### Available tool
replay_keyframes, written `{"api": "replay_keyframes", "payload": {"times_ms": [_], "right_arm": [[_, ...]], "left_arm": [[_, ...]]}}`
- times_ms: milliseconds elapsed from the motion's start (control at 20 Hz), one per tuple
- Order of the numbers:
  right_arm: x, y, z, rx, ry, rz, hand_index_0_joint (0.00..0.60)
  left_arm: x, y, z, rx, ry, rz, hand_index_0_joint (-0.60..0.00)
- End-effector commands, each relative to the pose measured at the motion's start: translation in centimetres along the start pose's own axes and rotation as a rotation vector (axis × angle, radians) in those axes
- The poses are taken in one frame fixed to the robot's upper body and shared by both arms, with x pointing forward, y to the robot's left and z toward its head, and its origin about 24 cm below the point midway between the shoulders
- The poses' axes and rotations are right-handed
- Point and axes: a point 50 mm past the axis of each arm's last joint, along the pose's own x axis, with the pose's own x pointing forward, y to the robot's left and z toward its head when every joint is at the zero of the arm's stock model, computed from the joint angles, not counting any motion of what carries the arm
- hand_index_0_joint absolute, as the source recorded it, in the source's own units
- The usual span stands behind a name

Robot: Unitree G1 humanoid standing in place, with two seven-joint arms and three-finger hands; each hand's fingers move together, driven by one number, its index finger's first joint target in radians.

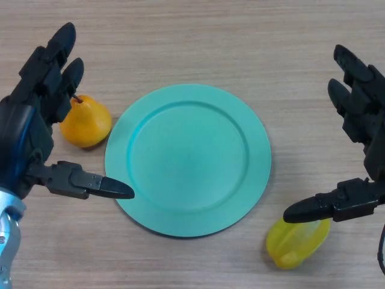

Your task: Pick up the yellow starfruit and place it on the plate

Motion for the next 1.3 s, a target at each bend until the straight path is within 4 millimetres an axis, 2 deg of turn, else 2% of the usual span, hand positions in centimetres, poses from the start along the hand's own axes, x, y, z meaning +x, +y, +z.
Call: {"api": "replay_keyframes", "payload": {"times_ms": [50,250,450,500,650,700,750,950,1000,1050,1100,1150,1200,1250,1300], "right_arm": [[-0.6,-1.0,3.3,-0.064,-0.218,-0.027,0.0],[-1.1,-0.9,3.2,-0.072,-0.238,-0.016,0.0],[-1.6,0.1,1.7,-0.199,-0.231,0.125,0.0],[-1.8,0.4,0.6,-0.253,-0.216,0.171,0.0],[-2.1,0.7,-1.1,-0.314,-0.201,0.232,0.0],[-1.9,0.8,-2.1,-0.409,-0.227,0.255,0.0],[-1.8,0.8,-2.6,-0.434,-0.231,0.263,0.0],[-1.5,0.4,-5.2,-0.386,-0.142,0.306,0.0],[-1.5,0.3,-5.9,-0.356,-0.107,0.321,0.05],[-1.5,0.3,-6.0,-0.354,-0.102,0.325,0.15],[-1.7,0.3,-6.4,-0.338,-0.072,0.339,0.301],[-1.8,0.3,-6.8,-0.318,-0.043,0.351,0.4],[-2.2,0.3,-7.6,-0.23,0.05,0.381,0.543],[-2.4,0.2,-8.0,-0.175,0.094,0.391,0.6],[-2.0,0.3,-8.1,-0.206,0.025,0.383,0.6]], "left_arm": [[-0.4,1.4,3.6,0.094,-0.212,0.051,0.0],[-0.7,2.0,3.9,0.1,-0.216,0.054,0.0],[-0.8,2.0,3.5,0.096,-0.2,0.051,0.0],[-0.8,2.0,3.3,0.092,-0.187,0.049,0.0],[-1.0,1.7,3.1,0.098,-0.18,0.043,0.0],[-1.0,1.7,3.2,0.092,-0.186,0.049,0.0],[-1.1,1.7,3.2,0.091,-0.192,0.055,0.0],[-1.5,1.7,3.3,0.071,-0.175,0.057,0.0],[-1.6,1.8,3.3,0.072,-0.164,0.051,0.0],[-1.6,1.8,3.3,0.073,-0.163,0.051,0.0],[-1.7,1.9,3.4,0.077,-0.162,0.051,0.0],[-1.8,1.9,3.4,0.081,-0.162,0.051,0.0],[-2.0,2.1,3.5,0.098,-0.172,0.06,0.0],[-2.1,2.2,3.6,0.105,-0.178,0.065,0.0],[-2.1,2.3,3.7,0.107,-0.175,0.068,0.0]]}}
